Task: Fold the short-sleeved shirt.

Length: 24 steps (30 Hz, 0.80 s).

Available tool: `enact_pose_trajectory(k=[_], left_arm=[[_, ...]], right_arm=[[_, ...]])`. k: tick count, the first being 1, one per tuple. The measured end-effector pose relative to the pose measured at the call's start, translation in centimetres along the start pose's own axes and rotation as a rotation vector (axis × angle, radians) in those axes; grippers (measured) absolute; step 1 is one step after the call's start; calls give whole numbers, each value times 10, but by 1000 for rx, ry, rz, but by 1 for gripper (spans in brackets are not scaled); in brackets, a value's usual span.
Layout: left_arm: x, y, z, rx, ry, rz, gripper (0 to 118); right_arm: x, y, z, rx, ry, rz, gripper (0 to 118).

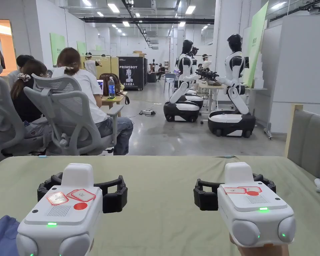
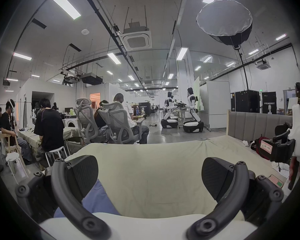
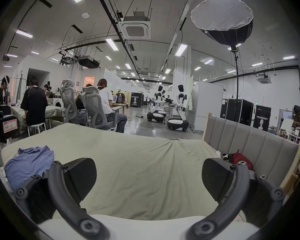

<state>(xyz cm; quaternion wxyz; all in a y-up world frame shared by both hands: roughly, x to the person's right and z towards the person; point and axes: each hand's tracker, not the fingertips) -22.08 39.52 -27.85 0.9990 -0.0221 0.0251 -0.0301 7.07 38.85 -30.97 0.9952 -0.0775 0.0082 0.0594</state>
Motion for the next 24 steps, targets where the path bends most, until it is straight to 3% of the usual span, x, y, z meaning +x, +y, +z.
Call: enact_pose_trajectory(k=[24], left_arm=[[3, -3, -4, 17, -7, 5, 118]], right_arm=[[2, -4, -2, -5, -26, -17, 118]])
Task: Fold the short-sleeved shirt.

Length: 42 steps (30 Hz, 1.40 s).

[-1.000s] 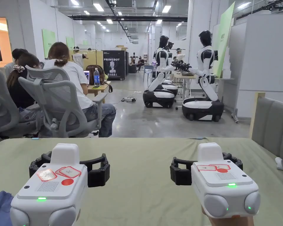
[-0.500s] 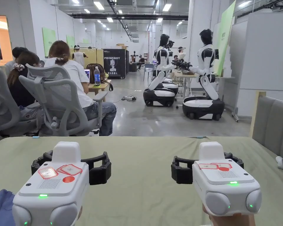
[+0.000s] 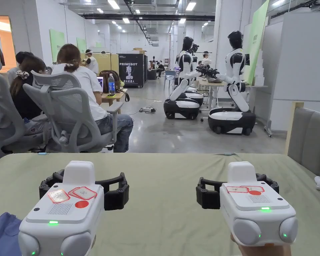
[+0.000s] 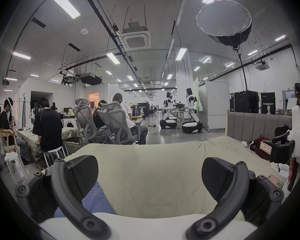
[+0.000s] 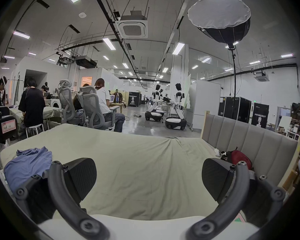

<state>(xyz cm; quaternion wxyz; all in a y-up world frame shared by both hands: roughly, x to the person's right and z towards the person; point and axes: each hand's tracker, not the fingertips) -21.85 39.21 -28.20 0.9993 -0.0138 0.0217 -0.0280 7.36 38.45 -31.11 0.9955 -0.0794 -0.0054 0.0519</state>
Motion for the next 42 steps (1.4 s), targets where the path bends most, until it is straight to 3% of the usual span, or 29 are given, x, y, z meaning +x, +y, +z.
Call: enact_pose_trajectory(k=[25, 26, 27, 28, 29, 31, 33, 36, 39, 42], left_arm=[[7, -2, 1, 1, -2, -10, 118], [8, 0, 3, 2, 4, -11, 115], [7, 1, 4, 1, -6, -6, 101], [7, 1, 5, 8, -37, 6, 54], [7, 1, 4, 7, -33, 6, 0], [7, -3, 3, 27, 15, -35, 0], [1, -4, 5, 4, -42, -13, 0], [-9, -6, 10, 18, 13, -15, 0], [-45, -10, 21, 6, 94, 3, 0], [-98, -14, 46, -17, 220, -6, 0]], right_arm=[[5, -8, -2, -42, -3, -10, 118], [8, -7, -3, -44, 4, -18, 113], [10, -6, 0, -35, 23, -30, 95], [7, -7, 4, -25, 20, -26, 43], [6, -6, 3, -22, 3, -7, 0], [0, -4, -2, 16, -75, 34, 0], [1, -6, -2, -19, -16, -12, 0], [-6, -1, 3, 4, -40, 25, 0], [-35, 6, -5, 14, 50, 14, 0], [-98, 8, -7, 20, 188, 42, 0]])
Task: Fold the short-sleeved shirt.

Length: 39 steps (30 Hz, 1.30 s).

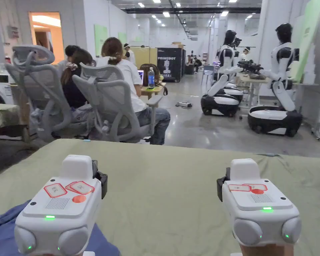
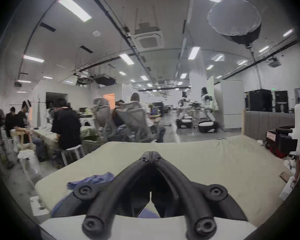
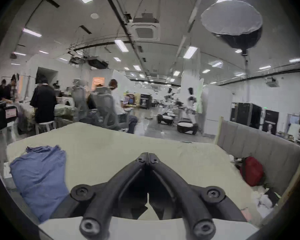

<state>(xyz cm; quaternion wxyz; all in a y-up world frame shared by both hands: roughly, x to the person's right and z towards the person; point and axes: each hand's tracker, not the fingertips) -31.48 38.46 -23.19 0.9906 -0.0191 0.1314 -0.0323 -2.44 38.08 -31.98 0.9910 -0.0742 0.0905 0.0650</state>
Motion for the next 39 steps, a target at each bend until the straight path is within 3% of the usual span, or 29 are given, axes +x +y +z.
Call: enact_pose_trajectory(k=[4, 7, 10, 17, 26, 30, 31, 33, 34, 37, 39], left_arm=[[-95, -8, 34, -29, 259, -45, 0], [-159, -15, 61, -60, 403, 34, 0], [-194, -25, 71, -137, 329, 82, 0], [-185, -49, -1, -301, 241, 33, 0], [-137, -135, -246, -856, -135, 88, 0], [-114, -177, -310, -963, -149, 4, 0], [-111, -179, -318, -951, -176, 32, 25], [-102, -186, -333, -934, -209, 75, 102], [-98, -193, -340, -942, -203, 73, 117], [-89, -216, -351, -984, -173, 26, 108], [-86, -238, -357, -1066, -139, 0, 83]], right_arm=[[-101, 0, -14, -10, 263, 8, 0], [-160, -5, -17, -28, 394, 39, 0], [-197, -10, -19, -35, 465, 54, 0], [-217, -22, -46, -78, 474, 45, 0], [-201, -44, -86, -127, 397, 63, 0], [-189, -60, -106, -170, 362, 62, 0], [-187, -63, -111, -181, 354, 63, 0], [-182, -70, -122, -207, 357, 61, 0], [-181, -73, -125, -217, 358, 57, 0], [-175, -81, -132, -235, 351, 53, 0], [-172, -85, -137, -252, 347, 60, 0]])
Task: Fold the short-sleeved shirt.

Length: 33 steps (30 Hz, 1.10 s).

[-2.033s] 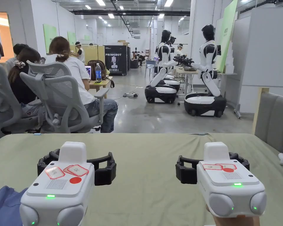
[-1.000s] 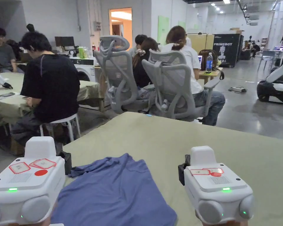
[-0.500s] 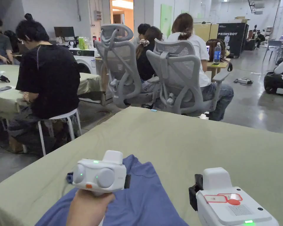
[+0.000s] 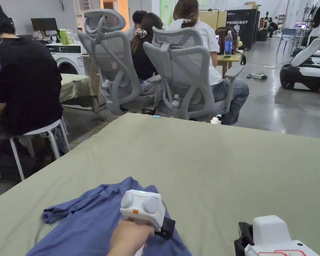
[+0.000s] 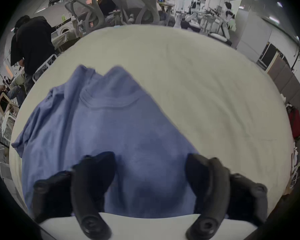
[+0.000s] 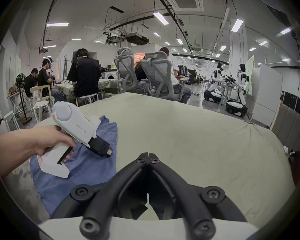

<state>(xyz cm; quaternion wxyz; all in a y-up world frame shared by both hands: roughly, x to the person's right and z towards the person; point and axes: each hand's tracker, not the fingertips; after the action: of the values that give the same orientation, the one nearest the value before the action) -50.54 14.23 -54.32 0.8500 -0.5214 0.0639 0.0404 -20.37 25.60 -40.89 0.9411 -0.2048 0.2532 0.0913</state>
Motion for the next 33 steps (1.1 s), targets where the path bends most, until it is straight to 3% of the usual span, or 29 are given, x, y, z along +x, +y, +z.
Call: enact_pose_trajectory(k=[3, 4, 5, 10, 14, 16, 20, 29, 33], left_arm=[[2, -4, 12, 29, -8, 5, 74], [3, -3, 18, 34, -2, -2, 46], [0, -4, 24, 69, 4, -21, 0], [3, -3, 60, 107, -17, 40, 0], [61, 19, 128, 250, -28, -86, 0], [94, 24, 154, 303, -123, -94, 0], [201, 31, 198, 396, -215, -222, 0], [477, -11, 264, 464, -629, -487, 0], [584, -43, 237, 387, -616, -658, 0]], right_arm=[[7, -2, -1, -10, -5, 0, 0], [10, -2, 0, -7, -6, -7, 0], [14, -1, 3, -2, -8, -17, 0], [40, -1, 28, 17, -41, -62, 0], [74, -3, 64, 35, -114, -92, 0], [96, -6, 88, 46, -177, -119, 0], [148, -17, 146, 67, -297, -177, 0], [255, -62, 272, 99, -569, -233, 0], [298, -92, 307, 65, -658, -267, 0]])
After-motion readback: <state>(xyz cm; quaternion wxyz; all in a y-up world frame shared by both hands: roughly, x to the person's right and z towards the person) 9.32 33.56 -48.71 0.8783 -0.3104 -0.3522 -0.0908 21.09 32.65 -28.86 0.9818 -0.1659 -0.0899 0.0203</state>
